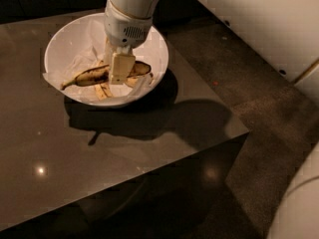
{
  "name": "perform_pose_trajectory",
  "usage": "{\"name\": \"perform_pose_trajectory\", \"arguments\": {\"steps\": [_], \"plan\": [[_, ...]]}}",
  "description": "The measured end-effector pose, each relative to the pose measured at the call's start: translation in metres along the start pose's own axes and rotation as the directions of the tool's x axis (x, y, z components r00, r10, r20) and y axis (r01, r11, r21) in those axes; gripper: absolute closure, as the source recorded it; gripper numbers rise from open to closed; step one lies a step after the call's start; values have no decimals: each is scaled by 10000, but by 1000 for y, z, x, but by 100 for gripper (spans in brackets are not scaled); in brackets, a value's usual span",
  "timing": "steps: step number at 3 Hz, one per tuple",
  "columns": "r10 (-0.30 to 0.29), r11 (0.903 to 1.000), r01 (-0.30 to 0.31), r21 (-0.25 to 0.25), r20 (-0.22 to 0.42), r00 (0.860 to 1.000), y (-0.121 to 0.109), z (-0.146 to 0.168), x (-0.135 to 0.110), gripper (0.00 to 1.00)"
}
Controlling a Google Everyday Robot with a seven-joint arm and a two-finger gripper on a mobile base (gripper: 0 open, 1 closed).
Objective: Pick banana from white bowl
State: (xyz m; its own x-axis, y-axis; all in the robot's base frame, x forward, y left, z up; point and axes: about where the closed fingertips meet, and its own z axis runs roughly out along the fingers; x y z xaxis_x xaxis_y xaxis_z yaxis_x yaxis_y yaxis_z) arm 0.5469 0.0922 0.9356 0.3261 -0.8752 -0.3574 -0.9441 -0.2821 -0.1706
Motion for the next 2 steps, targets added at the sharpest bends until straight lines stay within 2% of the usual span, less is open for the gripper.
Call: {"name": "perform_pose_trajectory", "arguments": {"steps": [1,2], "plan": [[48,9999,-45,91,-292,9996,14,-12,-13,100],[237,9991,-232,352,-155,9996,42,-28,-23,100]]}}
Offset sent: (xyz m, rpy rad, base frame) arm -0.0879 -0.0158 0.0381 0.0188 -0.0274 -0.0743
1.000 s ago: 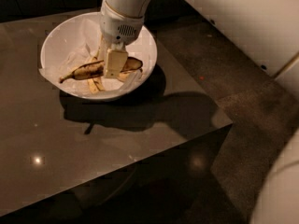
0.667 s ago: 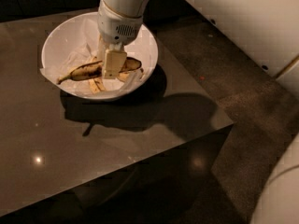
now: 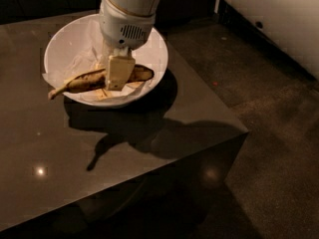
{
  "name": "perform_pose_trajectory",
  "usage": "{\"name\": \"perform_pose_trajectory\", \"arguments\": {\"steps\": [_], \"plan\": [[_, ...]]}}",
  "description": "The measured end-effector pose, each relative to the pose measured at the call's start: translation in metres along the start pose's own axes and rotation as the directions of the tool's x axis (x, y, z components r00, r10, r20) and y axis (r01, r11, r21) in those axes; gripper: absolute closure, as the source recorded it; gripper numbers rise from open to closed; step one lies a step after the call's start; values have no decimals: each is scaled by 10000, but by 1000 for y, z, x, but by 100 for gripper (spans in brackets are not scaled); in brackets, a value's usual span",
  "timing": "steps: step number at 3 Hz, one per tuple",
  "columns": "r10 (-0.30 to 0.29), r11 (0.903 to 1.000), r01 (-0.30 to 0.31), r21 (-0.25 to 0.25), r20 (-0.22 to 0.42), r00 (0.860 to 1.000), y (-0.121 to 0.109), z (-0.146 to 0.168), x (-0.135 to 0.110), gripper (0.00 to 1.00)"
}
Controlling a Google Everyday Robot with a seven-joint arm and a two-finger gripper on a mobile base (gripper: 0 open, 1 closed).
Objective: Pick banana from white bowl
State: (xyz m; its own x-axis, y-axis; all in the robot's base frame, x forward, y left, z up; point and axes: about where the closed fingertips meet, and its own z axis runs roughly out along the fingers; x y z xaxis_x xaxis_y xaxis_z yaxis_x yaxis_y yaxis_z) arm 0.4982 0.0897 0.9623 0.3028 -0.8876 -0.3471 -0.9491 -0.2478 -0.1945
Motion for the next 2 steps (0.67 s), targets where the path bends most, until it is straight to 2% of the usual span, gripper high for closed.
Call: {"name": "perform_pose_trajectory", "arguments": {"steps": [1,2], "plan": [[589,9971,-593,469,113,9982,29,-12,1,100],[1485,9849,-1499,862,220,9887,60,-18,8,100]]}}
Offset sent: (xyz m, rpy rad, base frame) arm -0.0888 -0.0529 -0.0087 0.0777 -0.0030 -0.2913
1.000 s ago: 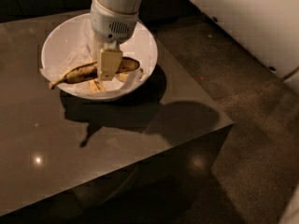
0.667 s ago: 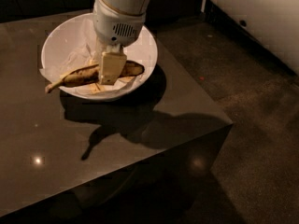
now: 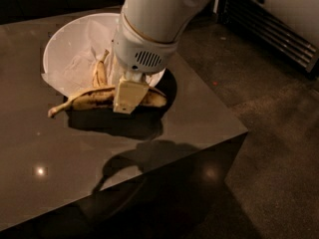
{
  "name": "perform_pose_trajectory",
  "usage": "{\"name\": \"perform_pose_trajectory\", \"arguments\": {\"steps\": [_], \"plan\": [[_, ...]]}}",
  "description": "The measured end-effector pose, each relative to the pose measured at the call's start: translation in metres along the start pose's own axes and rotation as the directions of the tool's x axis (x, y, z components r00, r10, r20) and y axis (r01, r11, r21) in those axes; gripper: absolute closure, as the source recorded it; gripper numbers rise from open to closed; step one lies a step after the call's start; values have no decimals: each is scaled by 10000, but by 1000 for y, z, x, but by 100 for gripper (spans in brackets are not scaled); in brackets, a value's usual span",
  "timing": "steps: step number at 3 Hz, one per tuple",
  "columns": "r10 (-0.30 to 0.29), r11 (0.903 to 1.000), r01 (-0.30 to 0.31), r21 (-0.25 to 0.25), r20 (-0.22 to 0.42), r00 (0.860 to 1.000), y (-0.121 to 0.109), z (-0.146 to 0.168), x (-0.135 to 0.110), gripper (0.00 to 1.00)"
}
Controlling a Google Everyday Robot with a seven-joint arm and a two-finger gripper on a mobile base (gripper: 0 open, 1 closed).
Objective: Pick banana from white bowl
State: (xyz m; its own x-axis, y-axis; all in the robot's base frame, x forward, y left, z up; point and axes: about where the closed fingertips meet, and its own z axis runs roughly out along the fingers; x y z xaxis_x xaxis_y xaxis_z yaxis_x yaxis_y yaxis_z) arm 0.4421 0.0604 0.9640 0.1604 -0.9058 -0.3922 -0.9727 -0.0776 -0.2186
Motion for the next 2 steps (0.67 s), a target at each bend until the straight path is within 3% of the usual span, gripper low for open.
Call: {"name": "perform_pose_trajectory", "arguments": {"steps": [1,2], "plan": [[649,9978,-649,151,-6,9979,20,-2,9,100],[665,9977,-664,144,-29,9978,21,-2,10,100]]}}
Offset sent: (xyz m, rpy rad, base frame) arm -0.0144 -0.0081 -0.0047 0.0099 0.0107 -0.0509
